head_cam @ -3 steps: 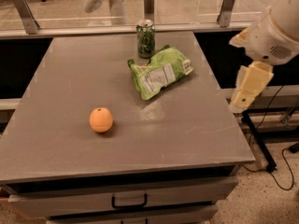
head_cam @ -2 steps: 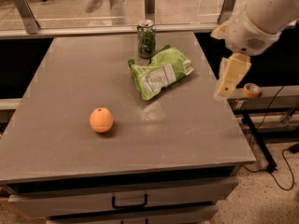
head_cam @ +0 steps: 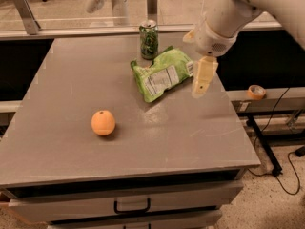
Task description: Move green rice chip bag near orange
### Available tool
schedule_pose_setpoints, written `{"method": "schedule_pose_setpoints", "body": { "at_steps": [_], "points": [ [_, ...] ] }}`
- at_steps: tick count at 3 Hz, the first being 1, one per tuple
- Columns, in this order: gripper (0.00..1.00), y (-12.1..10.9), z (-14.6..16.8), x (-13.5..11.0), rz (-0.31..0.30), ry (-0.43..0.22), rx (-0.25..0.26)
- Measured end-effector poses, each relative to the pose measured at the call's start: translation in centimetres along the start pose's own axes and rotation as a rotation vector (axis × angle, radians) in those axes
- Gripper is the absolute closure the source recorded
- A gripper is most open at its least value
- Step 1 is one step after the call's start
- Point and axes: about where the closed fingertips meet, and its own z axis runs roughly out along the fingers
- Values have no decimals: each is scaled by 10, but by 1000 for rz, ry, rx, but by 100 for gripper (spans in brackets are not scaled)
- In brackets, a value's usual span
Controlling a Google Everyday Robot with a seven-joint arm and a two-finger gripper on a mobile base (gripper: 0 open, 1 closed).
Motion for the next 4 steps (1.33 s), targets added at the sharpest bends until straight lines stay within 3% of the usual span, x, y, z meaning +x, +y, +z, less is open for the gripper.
{"method": "schedule_pose_setpoints", "body": {
  "at_steps": [2, 4],
  "points": [
    [29, -14, 35, -41, -155, -109, -17],
    [77, 3, 64, -73, -288, -170, -57]
  ]
}}
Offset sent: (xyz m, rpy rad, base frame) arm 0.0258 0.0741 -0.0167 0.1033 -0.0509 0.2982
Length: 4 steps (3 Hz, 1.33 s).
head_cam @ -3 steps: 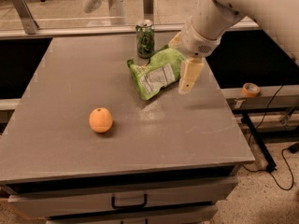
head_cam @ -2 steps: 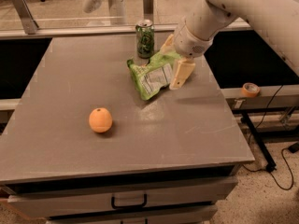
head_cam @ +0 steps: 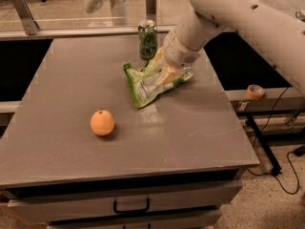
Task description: Move green rice chip bag near orange
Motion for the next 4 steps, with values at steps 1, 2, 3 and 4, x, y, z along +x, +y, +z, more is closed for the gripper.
{"method": "schedule_pose_setpoints", "body": {
  "at_steps": [1, 2, 3, 4],
  "points": [
    [98, 1, 1, -1, -3, -1, -2],
    [100, 0, 0, -1, -3, -1, -2],
    [100, 5, -2, 0, 29, -2, -6],
    [100, 23, -10, -13, 85, -10, -5]
  ]
}}
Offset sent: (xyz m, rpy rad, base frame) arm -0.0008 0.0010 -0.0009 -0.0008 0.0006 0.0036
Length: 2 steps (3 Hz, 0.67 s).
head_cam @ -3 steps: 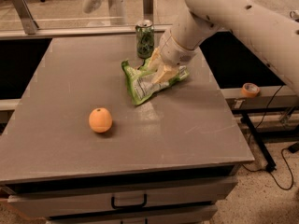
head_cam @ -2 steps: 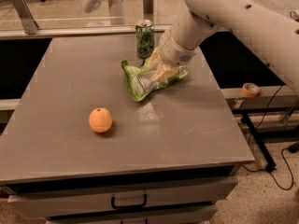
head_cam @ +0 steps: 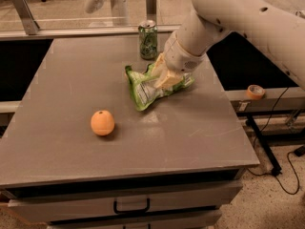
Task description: Move green rice chip bag near orange
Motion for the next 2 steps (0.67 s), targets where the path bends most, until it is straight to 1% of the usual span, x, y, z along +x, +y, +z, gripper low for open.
{"method": "schedule_pose_setpoints", "body": {
  "at_steps": [1, 2],
  "points": [
    [100, 25, -2, -19, 85, -15, 15],
    [100, 47, -1, -36, 147, -38, 4]
  ]
}}
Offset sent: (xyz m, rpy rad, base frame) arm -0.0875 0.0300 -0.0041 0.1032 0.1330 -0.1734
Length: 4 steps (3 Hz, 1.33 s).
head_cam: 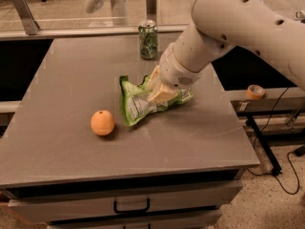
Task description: Move green rice chip bag near orange
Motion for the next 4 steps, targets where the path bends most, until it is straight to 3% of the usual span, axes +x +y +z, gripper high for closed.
{"method": "schedule_pose_setpoints", "body": {
  "at_steps": [1, 4],
  "points": [
    [74, 13, 1, -6, 32, -11, -16],
    [4, 10, -10, -1, 12, 10, -24]
  ]
}}
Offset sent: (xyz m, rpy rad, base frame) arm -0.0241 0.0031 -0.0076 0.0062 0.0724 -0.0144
